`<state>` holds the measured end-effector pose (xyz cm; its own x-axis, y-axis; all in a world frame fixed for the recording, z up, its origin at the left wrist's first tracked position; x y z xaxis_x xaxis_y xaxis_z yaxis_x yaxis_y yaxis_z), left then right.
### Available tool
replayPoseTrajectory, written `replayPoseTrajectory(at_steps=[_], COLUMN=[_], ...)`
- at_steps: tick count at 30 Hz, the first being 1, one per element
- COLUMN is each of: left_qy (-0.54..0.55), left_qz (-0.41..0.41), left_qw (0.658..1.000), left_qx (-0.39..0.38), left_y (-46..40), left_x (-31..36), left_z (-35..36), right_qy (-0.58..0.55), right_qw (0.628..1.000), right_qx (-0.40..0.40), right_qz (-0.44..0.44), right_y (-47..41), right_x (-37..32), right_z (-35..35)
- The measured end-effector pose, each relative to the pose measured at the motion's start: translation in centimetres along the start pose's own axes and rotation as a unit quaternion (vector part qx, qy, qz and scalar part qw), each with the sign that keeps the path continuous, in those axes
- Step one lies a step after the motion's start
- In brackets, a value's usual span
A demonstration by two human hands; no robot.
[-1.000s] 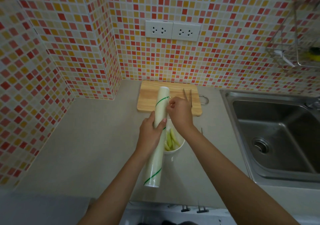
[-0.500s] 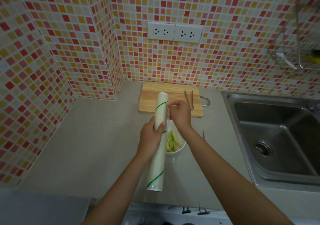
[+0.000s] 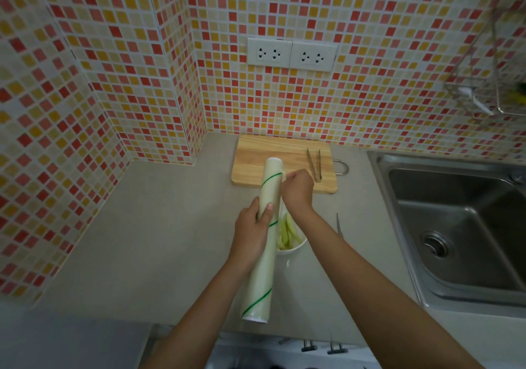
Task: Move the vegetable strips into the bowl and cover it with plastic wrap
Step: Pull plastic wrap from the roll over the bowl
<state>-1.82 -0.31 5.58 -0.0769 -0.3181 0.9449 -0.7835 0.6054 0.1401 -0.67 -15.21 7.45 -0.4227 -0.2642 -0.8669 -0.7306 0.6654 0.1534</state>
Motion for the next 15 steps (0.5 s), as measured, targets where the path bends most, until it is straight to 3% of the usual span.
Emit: replayPoseTrajectory(at_steps=[4,11,15], left_qy=[0.001,-0.011,0.010], left_qz=[-0.006,-0.004,-0.006], left_qw=[1.000,1.000,1.000], left_qx=[0.004,0.019,0.008], left_y=[0.2,-0.1,0.1], left_x=[-0.1,0.2,0.0], left_z=[-0.1,-1.2,-0.9], right_qy=[-0.087,-0.113,0.051], right_qw=[0.996,0.989,0.993], right_qx=[0.009,-0.046,-0.032], right_qz=[0.017,-0.081,-0.105], right_y=[0.2,0.0,-0.2], right_x=[0.6,-0.6,-1.3], right_z=[0.3,0.3,0.4])
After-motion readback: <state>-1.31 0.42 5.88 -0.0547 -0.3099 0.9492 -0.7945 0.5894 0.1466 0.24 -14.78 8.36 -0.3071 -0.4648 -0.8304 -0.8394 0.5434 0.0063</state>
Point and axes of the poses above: each hand's wrist, its own y-axis away from the middle knuckle, its own z-axis out of the palm, x = y × z, the point moved 5 cm from there along -y, towards the middle knuckle, and after that the axes turned 12 degrees about -x, right-handed, at the moved point
